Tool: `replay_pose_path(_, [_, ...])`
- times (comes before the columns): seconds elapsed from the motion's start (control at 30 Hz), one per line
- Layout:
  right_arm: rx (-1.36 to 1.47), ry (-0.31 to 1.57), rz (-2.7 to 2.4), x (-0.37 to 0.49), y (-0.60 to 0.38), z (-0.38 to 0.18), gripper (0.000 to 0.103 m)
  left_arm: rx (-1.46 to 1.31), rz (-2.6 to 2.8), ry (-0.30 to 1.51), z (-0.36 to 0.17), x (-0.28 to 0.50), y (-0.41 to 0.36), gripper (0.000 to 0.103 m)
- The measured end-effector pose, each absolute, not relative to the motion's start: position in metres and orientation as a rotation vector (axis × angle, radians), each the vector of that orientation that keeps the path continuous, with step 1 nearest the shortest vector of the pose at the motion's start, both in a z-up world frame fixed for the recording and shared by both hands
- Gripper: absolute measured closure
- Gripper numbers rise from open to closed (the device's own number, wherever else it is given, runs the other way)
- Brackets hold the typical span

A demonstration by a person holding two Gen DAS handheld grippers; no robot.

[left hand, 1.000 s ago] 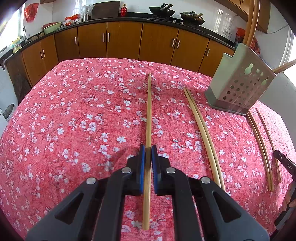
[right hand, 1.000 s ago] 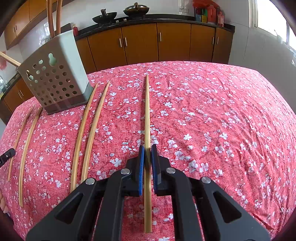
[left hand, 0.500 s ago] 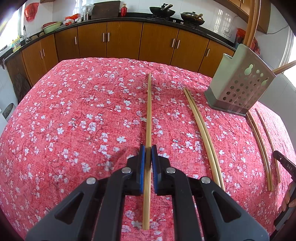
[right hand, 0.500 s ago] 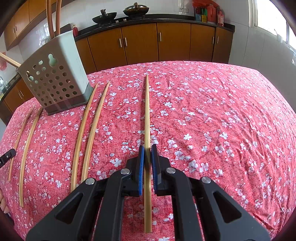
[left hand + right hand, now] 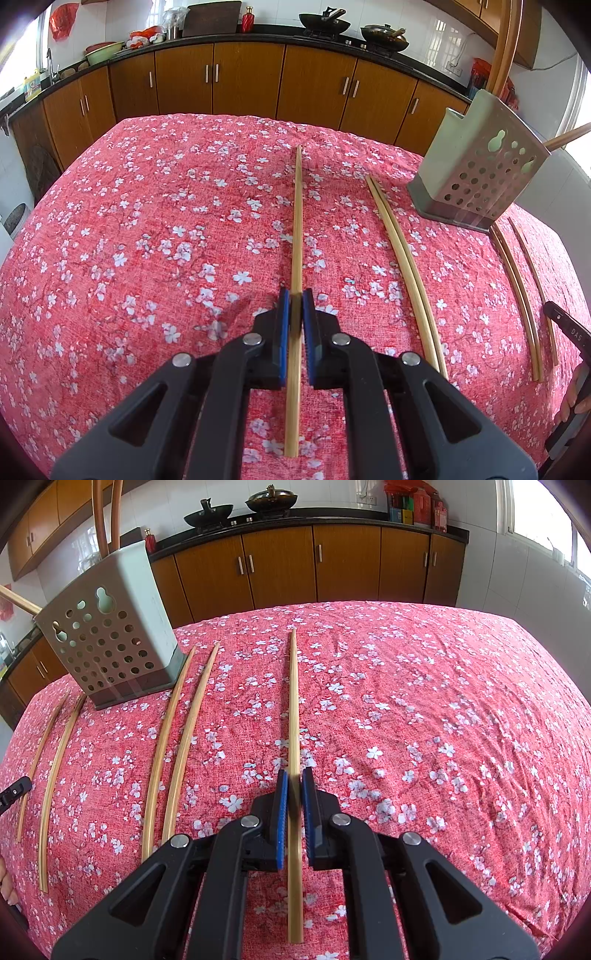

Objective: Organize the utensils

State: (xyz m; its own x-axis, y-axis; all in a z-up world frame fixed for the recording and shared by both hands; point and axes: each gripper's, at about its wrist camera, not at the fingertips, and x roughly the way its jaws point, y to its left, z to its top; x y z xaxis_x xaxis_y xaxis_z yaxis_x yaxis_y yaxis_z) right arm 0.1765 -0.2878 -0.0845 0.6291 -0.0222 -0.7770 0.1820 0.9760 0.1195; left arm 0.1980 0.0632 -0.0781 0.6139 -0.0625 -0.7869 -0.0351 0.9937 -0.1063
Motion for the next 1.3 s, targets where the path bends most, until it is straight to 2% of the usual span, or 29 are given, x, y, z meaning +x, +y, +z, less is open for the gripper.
replay_pose_path(1.1, [0.181,0.888,-0.108,0.155,-0.284,-0.082,0.095,0.004,0.023,0.917,-0.078,0.172,0.043,0.095])
replay_pose_path(1.3, [0.186,0.807,-0.098,0.138,-0.291,-0.053,0.095,-0.033,-0.017,0.878,-0.059,0.162,0.050,0.095])
